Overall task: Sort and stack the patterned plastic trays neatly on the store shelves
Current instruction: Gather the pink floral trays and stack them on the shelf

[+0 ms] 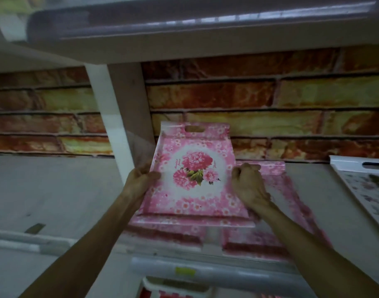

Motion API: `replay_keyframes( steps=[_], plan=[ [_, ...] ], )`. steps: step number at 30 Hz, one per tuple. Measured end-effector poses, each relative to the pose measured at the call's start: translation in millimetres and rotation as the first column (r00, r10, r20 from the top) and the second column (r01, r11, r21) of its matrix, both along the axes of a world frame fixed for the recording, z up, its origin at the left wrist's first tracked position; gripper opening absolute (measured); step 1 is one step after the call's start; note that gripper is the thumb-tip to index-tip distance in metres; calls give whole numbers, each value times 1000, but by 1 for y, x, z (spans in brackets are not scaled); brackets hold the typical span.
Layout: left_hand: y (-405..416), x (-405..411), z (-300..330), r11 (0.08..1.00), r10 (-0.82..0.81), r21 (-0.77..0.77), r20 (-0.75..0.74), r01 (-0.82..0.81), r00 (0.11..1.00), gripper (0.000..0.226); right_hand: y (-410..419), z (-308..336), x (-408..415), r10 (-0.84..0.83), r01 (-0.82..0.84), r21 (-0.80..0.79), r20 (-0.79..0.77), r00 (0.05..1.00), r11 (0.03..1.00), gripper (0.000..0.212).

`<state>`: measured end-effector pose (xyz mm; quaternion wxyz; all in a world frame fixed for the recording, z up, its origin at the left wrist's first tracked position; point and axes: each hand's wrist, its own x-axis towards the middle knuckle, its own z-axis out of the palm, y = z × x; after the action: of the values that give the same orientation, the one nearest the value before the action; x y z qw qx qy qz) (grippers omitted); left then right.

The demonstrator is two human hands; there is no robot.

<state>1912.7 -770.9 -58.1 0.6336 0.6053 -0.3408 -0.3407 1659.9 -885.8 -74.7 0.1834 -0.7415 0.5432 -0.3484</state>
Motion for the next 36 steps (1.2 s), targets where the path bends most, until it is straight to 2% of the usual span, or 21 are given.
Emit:
replay_keyframes(
  steps=[5, 12, 15, 17, 21, 24, 27, 29, 32, 33, 36],
  plan=[
    [3, 49, -20, 997, 32, 74, 61, -36, 998, 17, 10, -19, 35, 56, -52, 40, -123, 991, 998, 39],
    [1, 90, -47, 975, -34, 221, 305, -36, 952, 7, 23, -30, 60, 65, -30, 108, -340, 938, 994, 39],
    [2, 96, -47, 952, -95, 297, 494, -66, 864, 34, 29, -32, 69, 57, -18, 107, -372, 926, 994, 49],
    [2, 97, -48, 937, -134, 338, 567, -82, 813, 40, 32, -31, 71, 31, 7, 96, -391, 920, 995, 52],
    [-6, 98, -56, 918, -180, 383, 633, -102, 753, 16, 31, -33, 72, -23, 34, 14, -482, 876, 999, 50],
    [-9, 98, -61, 915, -185, 378, 703, -141, 687, 13, 32, -37, 72, -57, 50, -28, -566, 822, 998, 42],
    [-9, 97, -62, 918, -189, 367, 738, -150, 648, 14, 32, -36, 69, 25, 4, 50, -558, 829, 999, 35],
    [-11, 95, -60, 912, -202, 379, 746, -155, 635, 13, 32, -34, 67, 25, -12, 28, -574, 818, 1000, 34],
    [-14, 90, -53, 900, -241, 406, 766, -157, 596, 11, 30, -29, 59, 58, -58, 18, -566, 822, 998, 50],
    [-15, 88, -51, 897, -257, 413, 774, -155, 579, 17, 29, -27, 53, 94, -91, 32, -542, 835, 995, 51],
    [-17, 72, -46, 920, -210, 351, 821, -178, 531, 43, 26, -18, 25, 155, -160, 27, -450, 880, 987, 33]
  ],
)
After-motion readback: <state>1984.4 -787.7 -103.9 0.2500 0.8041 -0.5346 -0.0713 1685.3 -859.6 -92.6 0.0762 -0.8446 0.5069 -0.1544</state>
